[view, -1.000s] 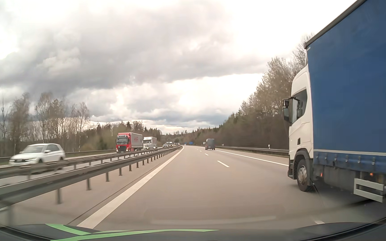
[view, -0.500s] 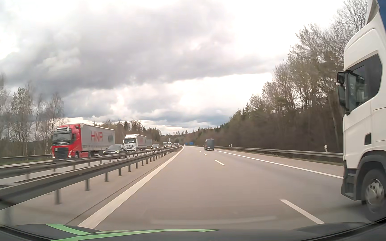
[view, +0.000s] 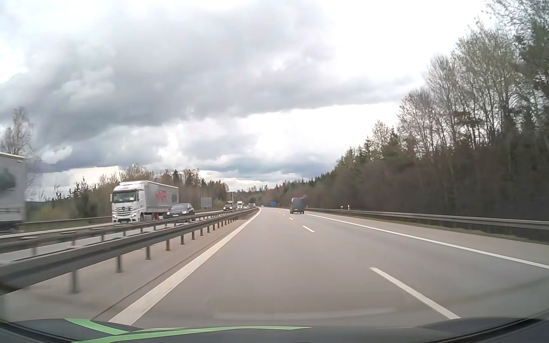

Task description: Follow the waypoints while adhering to traffic rules and regulations

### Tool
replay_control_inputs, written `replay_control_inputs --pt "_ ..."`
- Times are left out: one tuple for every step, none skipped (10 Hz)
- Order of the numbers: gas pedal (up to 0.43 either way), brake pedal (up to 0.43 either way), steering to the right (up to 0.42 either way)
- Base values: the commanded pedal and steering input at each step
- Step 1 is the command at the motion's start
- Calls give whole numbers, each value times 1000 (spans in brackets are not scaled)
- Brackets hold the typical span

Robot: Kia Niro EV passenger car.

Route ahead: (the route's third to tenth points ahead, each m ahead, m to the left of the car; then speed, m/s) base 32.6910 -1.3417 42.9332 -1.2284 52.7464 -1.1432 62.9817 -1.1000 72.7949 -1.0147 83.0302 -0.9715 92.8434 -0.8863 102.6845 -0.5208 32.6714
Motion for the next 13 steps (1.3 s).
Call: replay_control_inputs --pt "390 0 -4" --pt "390 0 -4" --pt "390 0 -4" --pt "390 0 -4" --pt "390 0 -4" --pt "390 0 -3" --pt "390 0 -3" --pt "390 0 -3" --pt "390 0 -3" --pt "390 0 -3" --pt "390 0 -3" --pt "390 0 -3" --pt "390 0 -4"
